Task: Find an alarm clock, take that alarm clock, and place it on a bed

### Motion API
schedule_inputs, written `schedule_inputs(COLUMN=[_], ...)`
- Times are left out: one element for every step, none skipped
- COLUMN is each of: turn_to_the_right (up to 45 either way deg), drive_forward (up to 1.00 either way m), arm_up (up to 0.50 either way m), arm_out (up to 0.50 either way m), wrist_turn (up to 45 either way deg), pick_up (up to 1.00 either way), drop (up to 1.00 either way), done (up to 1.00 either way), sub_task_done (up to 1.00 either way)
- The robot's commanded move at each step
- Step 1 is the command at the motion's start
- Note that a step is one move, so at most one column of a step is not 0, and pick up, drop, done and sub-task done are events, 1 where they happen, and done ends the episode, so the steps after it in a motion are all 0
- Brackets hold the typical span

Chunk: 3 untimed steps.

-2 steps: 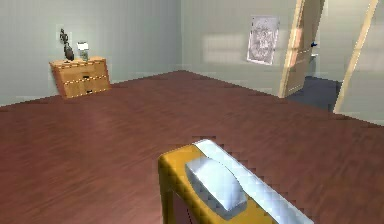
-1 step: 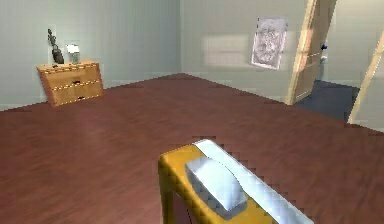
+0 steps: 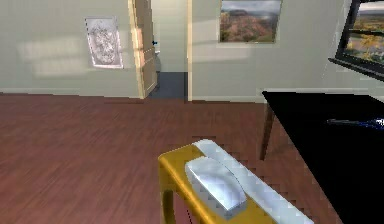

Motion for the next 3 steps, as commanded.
schedule_inputs(turn_to_the_right=[0.0, -3.0, 0.0], drive_forward=[0.15, 0.0, 1.0], arm_up=[0.0, 0.0, 0.0], arm_out=[0.0, 0.0, 0.0], wrist_turn=[0.0, 0.0, 0.0], pick_up=[0.0, 0.0, 0.0], drop=[0.0, 0.0, 0.0], done=[0.0, 0.0, 0.0], sub_task_done=[0.0, 0.0, 0.0])
